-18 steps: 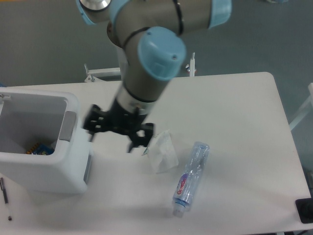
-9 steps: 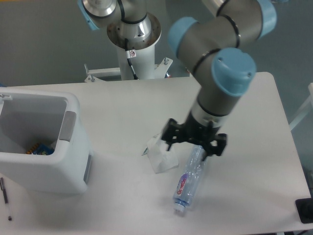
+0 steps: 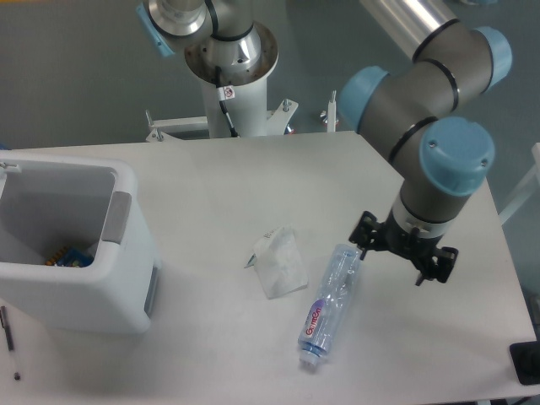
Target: Open the trash can
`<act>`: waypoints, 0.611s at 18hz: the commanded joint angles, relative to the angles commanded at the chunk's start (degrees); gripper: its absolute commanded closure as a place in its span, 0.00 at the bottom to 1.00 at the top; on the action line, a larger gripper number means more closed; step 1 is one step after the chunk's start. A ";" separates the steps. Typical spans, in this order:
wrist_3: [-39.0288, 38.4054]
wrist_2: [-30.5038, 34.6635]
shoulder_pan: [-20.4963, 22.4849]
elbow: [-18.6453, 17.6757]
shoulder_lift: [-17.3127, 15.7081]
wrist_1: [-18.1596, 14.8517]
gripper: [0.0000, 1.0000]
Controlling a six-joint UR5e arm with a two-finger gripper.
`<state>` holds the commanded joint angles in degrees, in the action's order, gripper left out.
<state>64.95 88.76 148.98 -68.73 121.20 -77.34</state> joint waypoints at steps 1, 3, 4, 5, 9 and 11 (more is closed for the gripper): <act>0.26 0.53 -0.17 -0.09 -0.09 0.00 0.00; 0.79 0.54 -0.09 0.09 -0.17 -0.26 0.00; 1.14 0.54 0.00 0.09 -0.35 -0.44 0.00; 1.67 0.54 0.00 0.00 -0.44 -0.35 0.00; 4.83 0.62 0.09 -0.17 -0.53 -0.26 0.00; 4.92 0.62 0.00 -0.79 -0.62 0.00 0.00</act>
<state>69.87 89.38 148.98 -69.52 120.59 -77.34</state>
